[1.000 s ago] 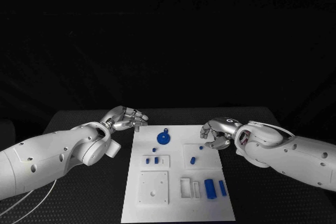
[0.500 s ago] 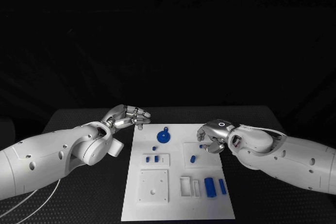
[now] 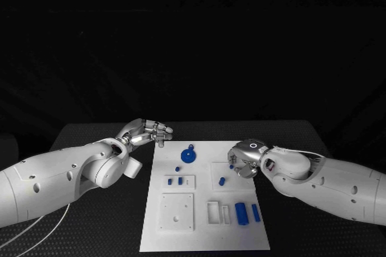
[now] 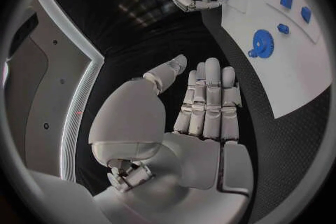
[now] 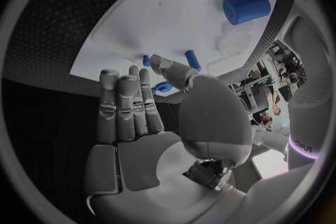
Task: Assemble the parts on the task board
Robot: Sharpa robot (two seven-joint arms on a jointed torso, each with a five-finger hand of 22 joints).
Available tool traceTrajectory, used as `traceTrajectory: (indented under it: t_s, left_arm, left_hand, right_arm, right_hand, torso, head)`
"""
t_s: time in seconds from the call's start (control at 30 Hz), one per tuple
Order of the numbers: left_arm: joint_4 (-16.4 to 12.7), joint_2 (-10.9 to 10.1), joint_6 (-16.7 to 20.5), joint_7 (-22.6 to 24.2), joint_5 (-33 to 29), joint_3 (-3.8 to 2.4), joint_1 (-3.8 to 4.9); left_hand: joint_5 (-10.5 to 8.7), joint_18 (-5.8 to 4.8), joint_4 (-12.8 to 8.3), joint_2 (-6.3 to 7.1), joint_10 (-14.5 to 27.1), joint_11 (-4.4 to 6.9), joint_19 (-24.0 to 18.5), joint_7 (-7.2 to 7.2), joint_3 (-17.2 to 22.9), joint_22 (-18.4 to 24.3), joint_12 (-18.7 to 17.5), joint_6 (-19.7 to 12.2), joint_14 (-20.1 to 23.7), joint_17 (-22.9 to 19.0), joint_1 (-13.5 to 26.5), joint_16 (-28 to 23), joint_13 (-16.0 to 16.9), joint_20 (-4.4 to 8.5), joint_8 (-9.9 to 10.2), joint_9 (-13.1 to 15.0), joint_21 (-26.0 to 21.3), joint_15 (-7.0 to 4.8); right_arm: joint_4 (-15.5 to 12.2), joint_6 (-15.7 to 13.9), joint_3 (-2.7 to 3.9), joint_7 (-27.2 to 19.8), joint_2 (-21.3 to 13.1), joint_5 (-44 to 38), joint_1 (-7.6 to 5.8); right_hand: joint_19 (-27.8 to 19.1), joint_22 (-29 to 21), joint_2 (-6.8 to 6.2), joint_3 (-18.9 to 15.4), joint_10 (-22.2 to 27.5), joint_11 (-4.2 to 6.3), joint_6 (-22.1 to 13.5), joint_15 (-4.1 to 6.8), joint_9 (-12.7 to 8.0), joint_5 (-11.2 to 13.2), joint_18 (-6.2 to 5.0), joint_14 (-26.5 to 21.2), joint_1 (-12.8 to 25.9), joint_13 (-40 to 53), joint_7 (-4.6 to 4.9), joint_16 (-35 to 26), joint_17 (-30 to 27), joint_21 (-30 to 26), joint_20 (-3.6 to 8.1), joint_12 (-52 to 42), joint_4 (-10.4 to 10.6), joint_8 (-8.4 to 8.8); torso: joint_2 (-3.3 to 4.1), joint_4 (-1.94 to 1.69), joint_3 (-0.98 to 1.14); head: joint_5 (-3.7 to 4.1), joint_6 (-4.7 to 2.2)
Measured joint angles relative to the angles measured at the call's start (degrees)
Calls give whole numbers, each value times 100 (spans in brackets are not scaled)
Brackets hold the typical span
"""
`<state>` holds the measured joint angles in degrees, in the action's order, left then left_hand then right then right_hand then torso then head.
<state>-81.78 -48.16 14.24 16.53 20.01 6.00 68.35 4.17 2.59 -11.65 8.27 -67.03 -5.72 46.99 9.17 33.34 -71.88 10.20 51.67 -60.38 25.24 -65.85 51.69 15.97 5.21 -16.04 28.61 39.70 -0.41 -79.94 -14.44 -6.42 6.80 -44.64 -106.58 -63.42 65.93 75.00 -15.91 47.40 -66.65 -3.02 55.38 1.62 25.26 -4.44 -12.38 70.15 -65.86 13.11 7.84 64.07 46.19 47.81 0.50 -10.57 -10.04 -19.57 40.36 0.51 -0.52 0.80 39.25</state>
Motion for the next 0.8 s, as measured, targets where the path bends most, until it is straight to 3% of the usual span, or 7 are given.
traceTrajectory:
  t_s: [0.8]
  left_arm:
    - [-2,3,-55,0,-32,0,0]
  left_hand:
    - [0,-52,-1,-21,0,1,1,0,-31,-1,20,0,0,1,21,-22,-10,-1,1,-2,-23,0]
  right_arm:
    - [190,-85,-4,155,239,-255,126]
  right_hand:
    - [42,1,38,195,-197,16,53,43,-20,71,4,37,-38,-37,-14,-1,-1,-12,3,47,16,-39]
  torso:
    - [0,2,4]
  head:
    - [-20,32]
